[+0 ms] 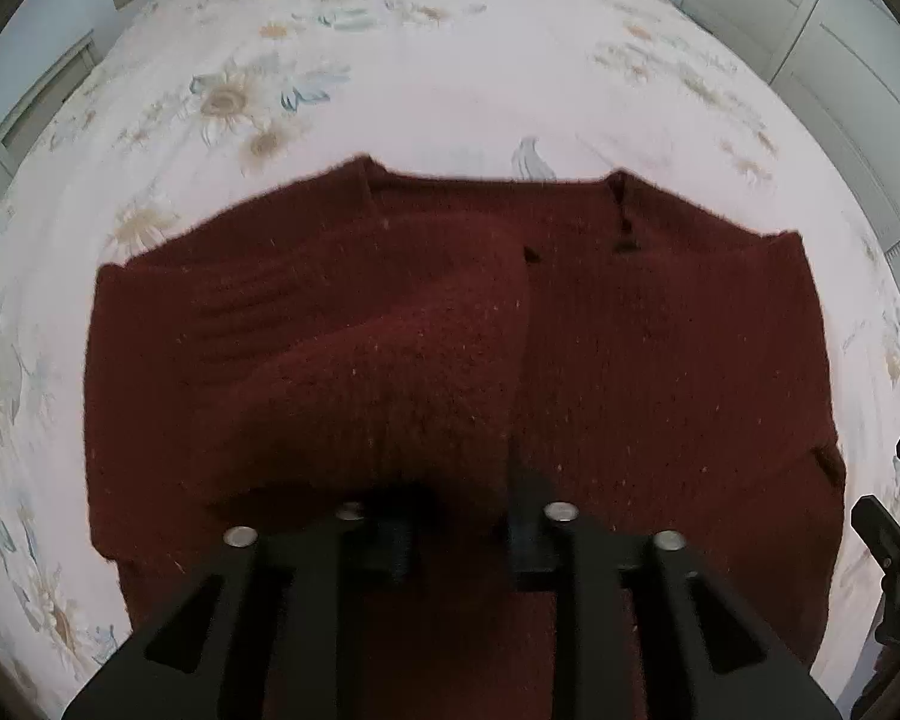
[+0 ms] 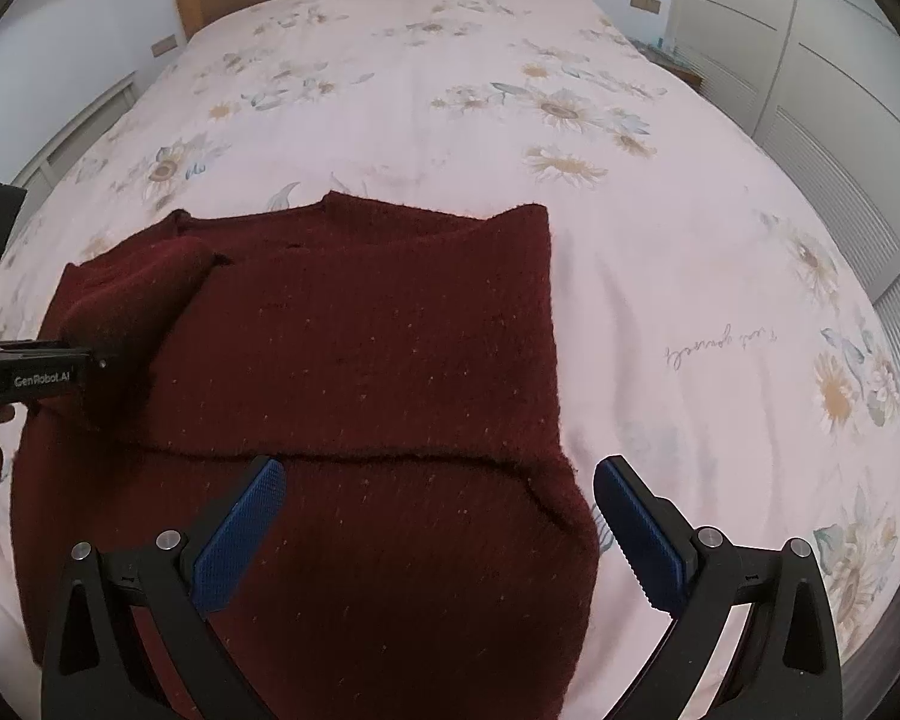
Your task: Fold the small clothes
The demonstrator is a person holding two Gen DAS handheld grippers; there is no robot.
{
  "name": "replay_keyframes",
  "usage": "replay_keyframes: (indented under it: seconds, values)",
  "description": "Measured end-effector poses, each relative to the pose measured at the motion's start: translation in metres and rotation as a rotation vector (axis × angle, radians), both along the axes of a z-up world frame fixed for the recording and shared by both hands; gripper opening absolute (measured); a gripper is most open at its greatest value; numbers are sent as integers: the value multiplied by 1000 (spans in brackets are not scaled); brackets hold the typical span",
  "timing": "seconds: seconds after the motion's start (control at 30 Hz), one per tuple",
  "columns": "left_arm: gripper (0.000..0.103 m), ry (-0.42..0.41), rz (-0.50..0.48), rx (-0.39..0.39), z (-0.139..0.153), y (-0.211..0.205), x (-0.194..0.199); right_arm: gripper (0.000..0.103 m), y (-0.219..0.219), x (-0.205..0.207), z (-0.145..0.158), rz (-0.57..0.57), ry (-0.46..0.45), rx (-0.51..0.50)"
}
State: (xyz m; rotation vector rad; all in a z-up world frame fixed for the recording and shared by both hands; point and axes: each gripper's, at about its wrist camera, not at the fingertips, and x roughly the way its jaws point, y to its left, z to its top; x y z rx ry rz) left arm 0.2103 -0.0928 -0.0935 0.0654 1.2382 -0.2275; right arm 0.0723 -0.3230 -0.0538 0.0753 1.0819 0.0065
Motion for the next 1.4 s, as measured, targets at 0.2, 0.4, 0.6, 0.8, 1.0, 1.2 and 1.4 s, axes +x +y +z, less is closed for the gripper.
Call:
replay_keyframes:
  seconds: [0.2, 0.4, 0.6, 0.8, 1.0, 1.2, 1.4]
  values:
    - [81, 10, -7, -7, 2, 5, -8, 102, -1, -3, 1, -8, -2, 6]
    - [102, -18, -48, 21, 12, 5, -22, 102, -6, -8, 0, -21, 0, 25]
    - [102, -20, -80, 12, 11, 20, -42, 102, -8, -12, 2, -13, 7, 16]
    - [102, -68, -92, 145, 15, 65, -60, 102, 2, -9, 4, 0, 5, 9]
    - [102, -22, 2, 191, -3, 129, -56, 102, 25, -5, -1, 50, 27, 5]
    - [97, -7, 96, 170, -28, 160, -37, 102, 48, -3, -4, 101, 51, -47]
    - [61, 28, 84, 103, -46, 158, -15, 102, 70, 8, 4, 138, 47, -78]
